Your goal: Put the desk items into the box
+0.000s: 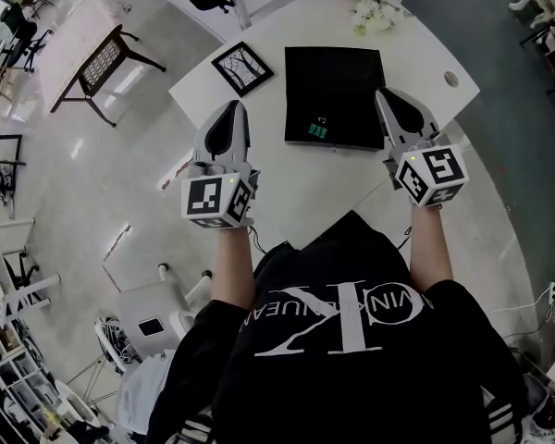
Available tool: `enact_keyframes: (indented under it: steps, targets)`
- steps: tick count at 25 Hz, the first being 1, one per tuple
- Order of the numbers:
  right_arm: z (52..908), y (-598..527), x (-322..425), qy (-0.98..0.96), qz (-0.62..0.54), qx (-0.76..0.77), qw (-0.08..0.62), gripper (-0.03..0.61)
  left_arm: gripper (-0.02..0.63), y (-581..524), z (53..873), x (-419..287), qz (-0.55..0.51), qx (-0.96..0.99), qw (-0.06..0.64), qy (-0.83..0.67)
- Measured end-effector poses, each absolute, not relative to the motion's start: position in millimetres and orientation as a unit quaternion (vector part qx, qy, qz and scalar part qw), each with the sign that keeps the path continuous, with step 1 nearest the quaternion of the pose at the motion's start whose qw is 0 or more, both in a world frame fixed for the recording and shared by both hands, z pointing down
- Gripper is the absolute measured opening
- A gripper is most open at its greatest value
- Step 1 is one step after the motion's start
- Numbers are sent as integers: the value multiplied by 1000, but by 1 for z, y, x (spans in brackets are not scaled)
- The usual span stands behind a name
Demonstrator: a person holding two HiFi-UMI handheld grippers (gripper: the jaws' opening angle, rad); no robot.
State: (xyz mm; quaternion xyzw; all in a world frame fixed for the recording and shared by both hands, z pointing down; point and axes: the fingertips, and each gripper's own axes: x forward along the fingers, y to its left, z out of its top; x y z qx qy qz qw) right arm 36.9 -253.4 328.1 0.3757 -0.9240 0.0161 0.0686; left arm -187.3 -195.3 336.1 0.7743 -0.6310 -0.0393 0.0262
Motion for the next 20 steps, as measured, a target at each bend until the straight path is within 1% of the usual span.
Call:
enact_keyframes:
  steps: [20]
  targets:
    - [339,-257,33,-923,26,374,80,20,11,-203,347,-188,-35,778,44,-626]
